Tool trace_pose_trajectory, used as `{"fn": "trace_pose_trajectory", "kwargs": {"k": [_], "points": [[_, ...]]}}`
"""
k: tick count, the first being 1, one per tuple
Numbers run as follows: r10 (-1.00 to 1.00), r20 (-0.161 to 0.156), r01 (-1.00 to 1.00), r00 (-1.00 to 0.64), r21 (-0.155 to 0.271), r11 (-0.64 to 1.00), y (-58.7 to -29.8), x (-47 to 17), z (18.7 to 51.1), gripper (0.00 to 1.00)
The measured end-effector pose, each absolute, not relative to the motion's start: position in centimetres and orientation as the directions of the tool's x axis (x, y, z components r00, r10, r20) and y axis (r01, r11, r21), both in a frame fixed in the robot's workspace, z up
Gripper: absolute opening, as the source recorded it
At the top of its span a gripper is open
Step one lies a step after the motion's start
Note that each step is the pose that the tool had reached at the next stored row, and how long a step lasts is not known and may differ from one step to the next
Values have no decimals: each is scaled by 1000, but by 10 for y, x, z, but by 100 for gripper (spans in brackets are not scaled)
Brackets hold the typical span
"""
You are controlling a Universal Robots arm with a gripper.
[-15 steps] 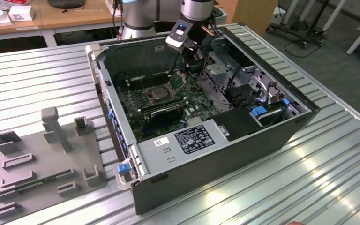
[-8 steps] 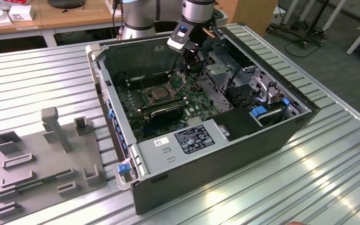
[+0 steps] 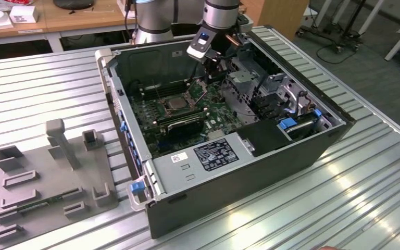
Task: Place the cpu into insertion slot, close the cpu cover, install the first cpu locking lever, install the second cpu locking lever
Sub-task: 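Close the cpu cover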
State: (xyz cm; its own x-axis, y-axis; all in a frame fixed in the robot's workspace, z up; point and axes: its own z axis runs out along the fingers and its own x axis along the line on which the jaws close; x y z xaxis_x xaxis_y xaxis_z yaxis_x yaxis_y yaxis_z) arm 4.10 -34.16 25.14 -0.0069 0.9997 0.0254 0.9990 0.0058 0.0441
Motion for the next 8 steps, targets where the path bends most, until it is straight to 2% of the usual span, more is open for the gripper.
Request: {"fn": "trace_pose_trajectory", "kwargs": {"k": [8], "points": [[1000, 25, 999, -7, 44, 6, -342, 43, 244, 11]]}}
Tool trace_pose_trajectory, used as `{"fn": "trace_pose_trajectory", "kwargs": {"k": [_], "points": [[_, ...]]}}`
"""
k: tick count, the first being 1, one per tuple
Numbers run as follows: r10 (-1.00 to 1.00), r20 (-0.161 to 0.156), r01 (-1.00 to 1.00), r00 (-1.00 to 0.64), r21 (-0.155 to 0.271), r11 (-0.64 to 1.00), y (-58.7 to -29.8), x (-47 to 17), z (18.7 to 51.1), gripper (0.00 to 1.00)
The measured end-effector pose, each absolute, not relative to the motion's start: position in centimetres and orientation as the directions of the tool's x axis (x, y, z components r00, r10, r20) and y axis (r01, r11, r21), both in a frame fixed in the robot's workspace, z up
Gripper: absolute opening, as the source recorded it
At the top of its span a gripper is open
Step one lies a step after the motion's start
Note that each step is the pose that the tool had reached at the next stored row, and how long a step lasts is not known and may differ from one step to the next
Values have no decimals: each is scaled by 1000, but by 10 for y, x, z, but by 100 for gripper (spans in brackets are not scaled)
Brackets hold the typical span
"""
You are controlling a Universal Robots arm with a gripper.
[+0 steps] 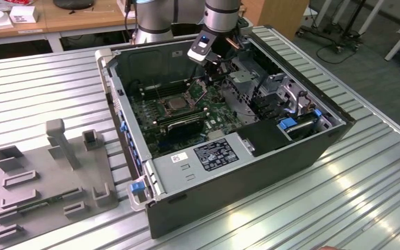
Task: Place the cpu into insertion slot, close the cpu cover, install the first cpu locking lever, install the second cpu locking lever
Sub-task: 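Close the cpu cover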
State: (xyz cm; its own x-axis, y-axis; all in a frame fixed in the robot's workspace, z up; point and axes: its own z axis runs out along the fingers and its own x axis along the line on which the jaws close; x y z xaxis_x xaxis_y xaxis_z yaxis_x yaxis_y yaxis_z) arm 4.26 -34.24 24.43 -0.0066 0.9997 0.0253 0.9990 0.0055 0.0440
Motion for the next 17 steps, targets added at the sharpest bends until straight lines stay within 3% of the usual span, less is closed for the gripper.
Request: {"fn": "trace_pose_trajectory", "kwargs": {"k": [17], "points": [[1000, 25, 999, -7, 45, 6, -342, 37, 243, 11]]}}
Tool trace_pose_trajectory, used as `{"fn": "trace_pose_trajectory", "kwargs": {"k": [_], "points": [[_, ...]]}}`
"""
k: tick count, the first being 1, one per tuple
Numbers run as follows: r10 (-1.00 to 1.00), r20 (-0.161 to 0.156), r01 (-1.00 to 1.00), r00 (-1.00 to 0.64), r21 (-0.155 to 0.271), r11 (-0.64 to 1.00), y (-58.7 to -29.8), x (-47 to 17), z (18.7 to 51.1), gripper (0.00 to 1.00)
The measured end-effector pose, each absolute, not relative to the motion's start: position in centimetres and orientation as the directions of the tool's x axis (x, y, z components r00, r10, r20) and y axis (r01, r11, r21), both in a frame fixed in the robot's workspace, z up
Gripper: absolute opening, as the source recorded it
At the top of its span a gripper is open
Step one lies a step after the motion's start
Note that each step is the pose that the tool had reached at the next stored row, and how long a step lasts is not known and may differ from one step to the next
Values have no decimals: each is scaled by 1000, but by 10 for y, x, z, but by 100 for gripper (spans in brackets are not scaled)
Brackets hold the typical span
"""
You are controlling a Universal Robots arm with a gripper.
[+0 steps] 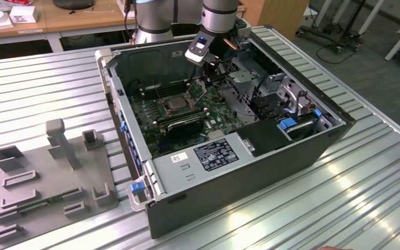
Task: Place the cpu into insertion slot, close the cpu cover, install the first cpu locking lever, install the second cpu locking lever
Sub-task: 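Close the cpu cover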
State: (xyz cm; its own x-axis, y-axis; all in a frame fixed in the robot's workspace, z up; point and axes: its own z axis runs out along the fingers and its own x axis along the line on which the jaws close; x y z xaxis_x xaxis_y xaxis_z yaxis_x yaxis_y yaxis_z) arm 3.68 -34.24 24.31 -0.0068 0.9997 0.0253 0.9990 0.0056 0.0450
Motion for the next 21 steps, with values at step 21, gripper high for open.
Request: {"fn": "trace_pose_trajectory", "kwargs": {"k": [21], "points": [[1000, 25, 999, -7, 46, 6, -342, 18, 243, 11]]}}
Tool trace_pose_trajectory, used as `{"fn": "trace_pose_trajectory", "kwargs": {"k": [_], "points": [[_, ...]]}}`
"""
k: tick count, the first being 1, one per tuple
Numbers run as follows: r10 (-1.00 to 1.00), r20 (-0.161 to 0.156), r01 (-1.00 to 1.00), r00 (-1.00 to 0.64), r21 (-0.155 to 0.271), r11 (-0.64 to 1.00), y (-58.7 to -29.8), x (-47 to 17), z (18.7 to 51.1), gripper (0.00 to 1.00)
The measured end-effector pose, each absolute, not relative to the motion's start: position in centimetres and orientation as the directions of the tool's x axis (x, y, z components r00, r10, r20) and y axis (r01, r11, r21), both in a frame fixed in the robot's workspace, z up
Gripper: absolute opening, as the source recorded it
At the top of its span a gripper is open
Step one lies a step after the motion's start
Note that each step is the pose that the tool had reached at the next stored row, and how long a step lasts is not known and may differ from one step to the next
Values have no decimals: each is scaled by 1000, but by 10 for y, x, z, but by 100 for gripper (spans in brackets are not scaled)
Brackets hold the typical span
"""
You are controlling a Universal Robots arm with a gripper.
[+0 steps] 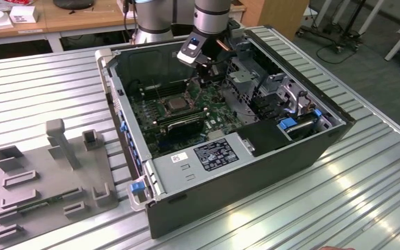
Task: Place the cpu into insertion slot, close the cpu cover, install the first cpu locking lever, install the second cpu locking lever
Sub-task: 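Close the cpu cover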
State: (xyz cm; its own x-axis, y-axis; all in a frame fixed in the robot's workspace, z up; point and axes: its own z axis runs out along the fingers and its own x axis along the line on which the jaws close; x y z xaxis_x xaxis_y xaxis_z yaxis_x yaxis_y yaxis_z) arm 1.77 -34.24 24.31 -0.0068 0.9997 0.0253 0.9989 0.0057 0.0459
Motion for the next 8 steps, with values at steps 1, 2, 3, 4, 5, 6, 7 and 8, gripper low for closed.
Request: {"fn": "trace_pose_trajectory", "kwargs": {"k": [1, 2, 3, 4, 5, 6, 7, 8], "points": [[1000, 25, 999, -7, 46, 6, -342, 16, 243, 11], [1000, 25, 999, -7, 46, 6, -342, 14, 243, 11], [1000, 25, 999, -7, 46, 6, -342, 12, 243, 11], [1000, 25, 999, -7, 47, 6, -342, 11, 243, 11], [1000, 25, 999, -7, 47, 6, -342, 9, 243, 11], [1000, 25, 999, -7, 47, 6, -342, 7, 243, 11], [1000, 25, 999, -7, 47, 6, -342, 5, 243, 11], [1000, 25, 999, -7, 48, 6, -342, 3, 243, 11]]}}
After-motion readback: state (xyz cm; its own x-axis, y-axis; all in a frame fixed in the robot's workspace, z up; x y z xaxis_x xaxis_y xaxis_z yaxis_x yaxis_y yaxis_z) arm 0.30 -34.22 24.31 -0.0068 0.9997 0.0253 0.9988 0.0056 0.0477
